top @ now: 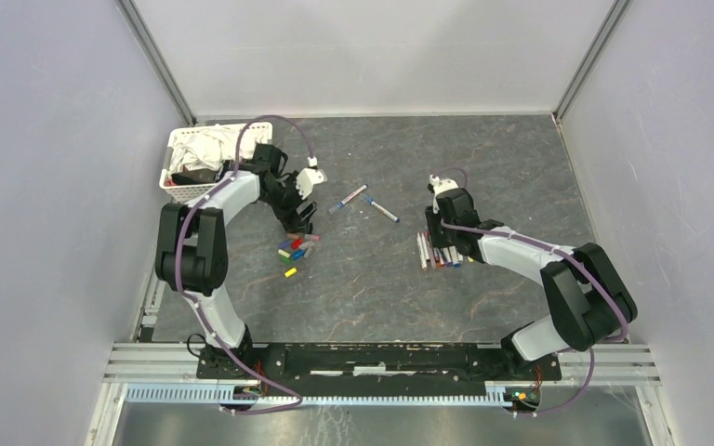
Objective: Open the pen caps
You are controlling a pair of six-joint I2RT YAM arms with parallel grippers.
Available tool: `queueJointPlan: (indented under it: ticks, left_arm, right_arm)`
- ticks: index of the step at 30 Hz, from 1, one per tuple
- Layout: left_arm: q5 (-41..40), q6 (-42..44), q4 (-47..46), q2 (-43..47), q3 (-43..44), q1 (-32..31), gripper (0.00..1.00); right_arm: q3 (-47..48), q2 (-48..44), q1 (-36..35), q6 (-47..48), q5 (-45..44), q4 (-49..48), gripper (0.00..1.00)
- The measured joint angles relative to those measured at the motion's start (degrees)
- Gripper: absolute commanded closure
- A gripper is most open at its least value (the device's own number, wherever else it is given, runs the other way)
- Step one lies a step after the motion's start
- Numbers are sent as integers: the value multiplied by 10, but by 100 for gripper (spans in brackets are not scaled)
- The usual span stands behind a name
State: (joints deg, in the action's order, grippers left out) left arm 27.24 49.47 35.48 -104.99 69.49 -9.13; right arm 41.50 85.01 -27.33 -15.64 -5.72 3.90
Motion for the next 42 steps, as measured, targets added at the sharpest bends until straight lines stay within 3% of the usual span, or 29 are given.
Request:
queueJointPlan:
  ticks: [3,10,14,19,28,32,37,42]
  left_arm:
    - [19,2,45,35,27,0,0]
    - [48,1,122,141,112,0,0]
    - [64,1,156,186,121,0,0]
    - [81,1,180,208,121,0,0]
    - [109,1,195,209,121,0,0]
    - [118,1,200,209,121,0,0]
    - [116,-7,210,209,131,0,0]
    - [70,-44,177,235,134,0,0]
  right_arm:
    - [-4,0,0,0,-2,0,67]
    - [-20,-21,0,-2,-2,1,78]
    - [-32,-33,0,-11,-3,1,86]
    - [-55,-35,0,-33,-2,-3,88]
    - [-57,-37,-15,-58,7,-5,76]
    - [-38,-41,-18,-57,7,11,64]
    - [59,-11,-19,-35,16,14,48]
    - [177,86,-28,18,45,2,41]
